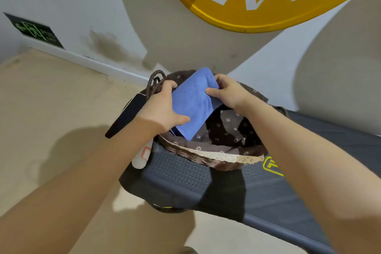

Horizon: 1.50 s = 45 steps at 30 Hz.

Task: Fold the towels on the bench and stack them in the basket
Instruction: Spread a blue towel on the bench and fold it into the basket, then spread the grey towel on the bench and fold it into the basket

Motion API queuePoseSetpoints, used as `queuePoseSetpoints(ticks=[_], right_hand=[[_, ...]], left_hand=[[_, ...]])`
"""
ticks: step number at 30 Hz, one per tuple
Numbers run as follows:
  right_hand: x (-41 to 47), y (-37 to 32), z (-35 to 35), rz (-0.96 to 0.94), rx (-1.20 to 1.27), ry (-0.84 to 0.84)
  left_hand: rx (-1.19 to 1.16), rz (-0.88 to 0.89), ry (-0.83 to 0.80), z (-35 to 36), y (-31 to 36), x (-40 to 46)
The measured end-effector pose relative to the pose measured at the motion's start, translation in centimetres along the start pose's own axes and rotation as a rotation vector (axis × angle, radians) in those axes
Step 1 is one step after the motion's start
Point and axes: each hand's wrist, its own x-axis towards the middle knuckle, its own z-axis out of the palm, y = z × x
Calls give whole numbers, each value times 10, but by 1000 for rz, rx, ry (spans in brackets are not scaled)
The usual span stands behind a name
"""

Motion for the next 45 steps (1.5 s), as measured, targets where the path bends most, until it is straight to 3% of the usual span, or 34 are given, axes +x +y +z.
queuePoseSetpoints(ticks=[4,8,10,13,14,16,18,19,24,29,32,35,40,45], right_hand=[[17,7,30,2,-296,46],[24,7,48,-11,-435,123],[25,7,53,-39,-572,182],[26,10,58,-100,-689,238],[26,11,57,-116,-659,225],[23,12,51,-145,-521,205],[15,8,40,-208,-476,273],[10,7,34,-247,-486,280],[0,21,33,-195,-629,-163],[-5,34,57,-180,-662,-255],[-5,37,55,-61,-718,-329],[-14,21,40,-111,-636,-314],[-64,-10,-27,-210,-277,109],[-130,9,-105,-189,-152,377]], left_hand=[[281,31,-47,13,-7,5],[549,35,-91,17,-11,11],[692,78,-12,19,-18,9],[954,284,202,15,-20,11],[998,405,174,12,-15,11],[956,588,-116,14,-7,14],[903,529,-425,16,-5,15],[897,480,-500,17,-4,14],[944,279,-568,23,-11,15],[942,157,-627,31,-12,21],[908,48,-657,33,-7,30],[853,116,-557,30,4,28],[810,509,-117,29,44,11],[514,738,8,64,130,-10]])
